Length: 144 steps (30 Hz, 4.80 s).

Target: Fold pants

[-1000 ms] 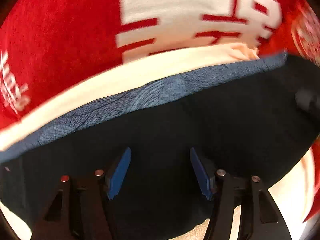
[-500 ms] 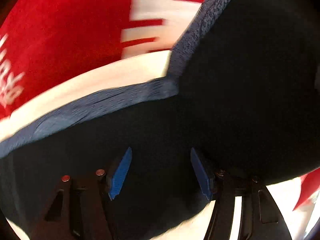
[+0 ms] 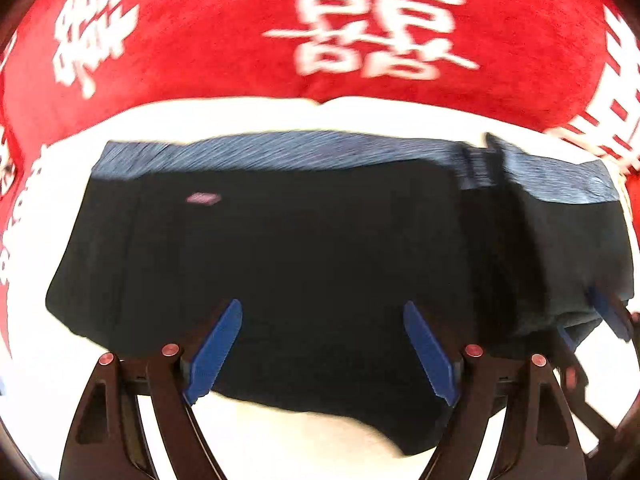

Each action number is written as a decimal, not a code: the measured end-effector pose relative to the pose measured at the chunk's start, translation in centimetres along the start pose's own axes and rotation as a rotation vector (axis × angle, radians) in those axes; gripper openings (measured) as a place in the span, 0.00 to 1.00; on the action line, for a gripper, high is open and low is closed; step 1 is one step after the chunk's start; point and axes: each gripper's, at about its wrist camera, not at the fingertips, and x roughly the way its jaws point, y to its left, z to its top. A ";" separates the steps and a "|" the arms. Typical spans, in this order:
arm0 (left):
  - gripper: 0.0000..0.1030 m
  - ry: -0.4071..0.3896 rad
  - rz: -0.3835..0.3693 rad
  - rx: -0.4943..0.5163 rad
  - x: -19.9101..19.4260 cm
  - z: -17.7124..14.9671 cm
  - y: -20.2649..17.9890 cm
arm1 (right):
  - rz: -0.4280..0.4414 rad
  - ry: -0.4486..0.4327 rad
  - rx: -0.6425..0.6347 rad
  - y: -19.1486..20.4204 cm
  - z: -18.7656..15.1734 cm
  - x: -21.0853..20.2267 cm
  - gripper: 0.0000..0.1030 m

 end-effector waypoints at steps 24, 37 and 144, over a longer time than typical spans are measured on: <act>0.80 0.231 -0.504 0.015 2.5 3.9 -10.3 | 1.132 0.050 1.521 -13.3 -10.9 9.6 0.56; 0.37 0.091 -0.469 0.145 -3.3 0.9 -12.8 | 1.200 0.108 1.328 -12.7 -9.4 6.7 0.02; 0.89 0.083 0.051 -0.196 -3.7 -5.1 1.3 | 0.732 0.155 0.536 -12.6 0.9 3.2 0.46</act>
